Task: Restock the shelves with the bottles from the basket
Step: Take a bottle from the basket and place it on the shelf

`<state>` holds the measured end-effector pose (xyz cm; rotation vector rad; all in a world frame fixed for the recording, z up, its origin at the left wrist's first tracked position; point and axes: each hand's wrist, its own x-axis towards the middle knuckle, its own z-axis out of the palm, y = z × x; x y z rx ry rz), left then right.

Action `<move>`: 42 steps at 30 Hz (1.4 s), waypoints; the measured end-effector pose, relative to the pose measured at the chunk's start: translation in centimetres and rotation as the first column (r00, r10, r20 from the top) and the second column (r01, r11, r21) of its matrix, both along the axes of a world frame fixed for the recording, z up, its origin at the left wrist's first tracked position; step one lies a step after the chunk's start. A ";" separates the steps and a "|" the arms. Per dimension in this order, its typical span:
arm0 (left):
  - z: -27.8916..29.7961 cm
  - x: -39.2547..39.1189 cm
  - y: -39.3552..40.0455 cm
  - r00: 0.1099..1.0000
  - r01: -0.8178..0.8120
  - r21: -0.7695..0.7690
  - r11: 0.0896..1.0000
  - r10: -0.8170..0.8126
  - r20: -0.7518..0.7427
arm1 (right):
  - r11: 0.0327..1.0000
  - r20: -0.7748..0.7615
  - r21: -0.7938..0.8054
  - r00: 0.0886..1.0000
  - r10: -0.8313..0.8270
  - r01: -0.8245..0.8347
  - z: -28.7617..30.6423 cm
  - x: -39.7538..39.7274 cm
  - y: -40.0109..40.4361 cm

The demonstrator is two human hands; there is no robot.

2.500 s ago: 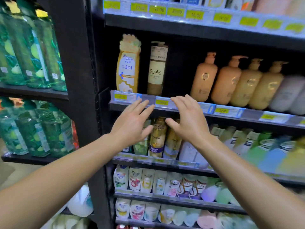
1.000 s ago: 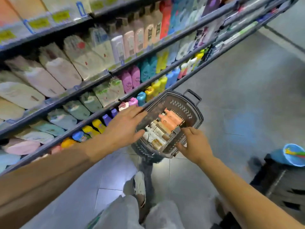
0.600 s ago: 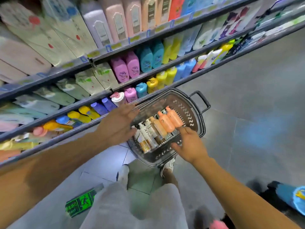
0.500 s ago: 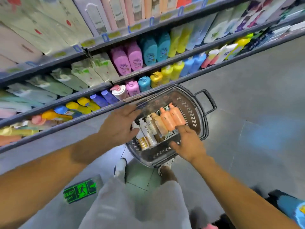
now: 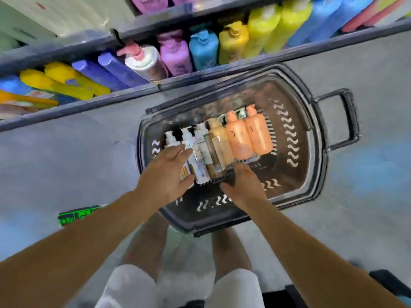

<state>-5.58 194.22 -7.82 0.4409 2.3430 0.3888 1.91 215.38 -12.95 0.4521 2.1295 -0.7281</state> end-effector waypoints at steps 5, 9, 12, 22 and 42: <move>-7.8 -0.1 0.1 0.997 -0.019 0.001 1.000 0.018 0.079 | 0.998 0.030 -0.034 0.999 -0.043 0.044 -8.8 -0.2 -0.9; -12.3 0.0 0.5 0.993 -0.016 -0.005 1.000 0.017 0.121 | 0.990 -0.019 -0.056 0.991 -0.133 0.132 -13.8 -0.7 -1.9; -14.6 -0.3 0.9 0.988 -0.057 -0.006 0.998 0.057 0.145 | 0.988 -0.008 -0.079 0.991 -0.137 0.136 -16.7 -1.0 -2.6; -17.2 -0.6 2.5 0.939 -0.271 0.049 0.961 0.253 0.232 | 0.981 -0.007 -0.003 0.981 -0.193 0.193 -18.3 -1.8 -3.7; -14.9 -0.3 3.7 0.276 -0.954 0.131 0.269 0.626 0.729 | 0.970 -0.461 -0.213 0.863 -0.208 0.120 -8.6 2.3 -5.9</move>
